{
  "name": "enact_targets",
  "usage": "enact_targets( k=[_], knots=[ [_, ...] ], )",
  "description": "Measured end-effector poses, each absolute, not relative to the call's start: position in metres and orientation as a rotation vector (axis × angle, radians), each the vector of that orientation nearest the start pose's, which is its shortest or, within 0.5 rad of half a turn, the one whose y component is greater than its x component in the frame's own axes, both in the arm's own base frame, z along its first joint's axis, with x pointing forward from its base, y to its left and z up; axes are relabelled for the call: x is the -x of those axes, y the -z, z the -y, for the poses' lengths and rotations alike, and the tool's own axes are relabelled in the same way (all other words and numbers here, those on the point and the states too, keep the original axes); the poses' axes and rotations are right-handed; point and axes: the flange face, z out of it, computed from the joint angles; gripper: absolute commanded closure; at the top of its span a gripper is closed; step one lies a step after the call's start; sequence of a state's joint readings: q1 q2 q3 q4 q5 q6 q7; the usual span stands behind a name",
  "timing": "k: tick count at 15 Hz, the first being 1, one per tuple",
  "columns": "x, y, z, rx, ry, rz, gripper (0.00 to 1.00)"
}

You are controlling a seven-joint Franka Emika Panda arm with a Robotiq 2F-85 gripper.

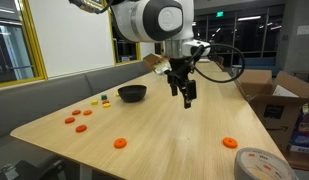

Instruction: Put the blue, yellow and three orange squares inside the building.

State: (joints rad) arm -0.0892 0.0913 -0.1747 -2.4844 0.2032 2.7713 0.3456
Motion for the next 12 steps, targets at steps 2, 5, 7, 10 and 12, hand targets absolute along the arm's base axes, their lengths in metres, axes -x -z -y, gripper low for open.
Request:
enact_targets(
  k=[2,5,7,10,12],
  knots=[
    [-0.463,-0.269,0.166,2.784,0.289,-1.259,0.0],
    [-0.453,-0.262,0.199,2.745,0.276,-1.364,0.0],
    [-0.45,-0.257,0.216,2.713,0.267,-1.421,0.0],
    [-0.449,-0.248,0.239,2.672,0.237,-1.485,0.0],
    [-0.45,-0.239,0.252,2.651,0.202,-1.52,0.0]
  ],
)
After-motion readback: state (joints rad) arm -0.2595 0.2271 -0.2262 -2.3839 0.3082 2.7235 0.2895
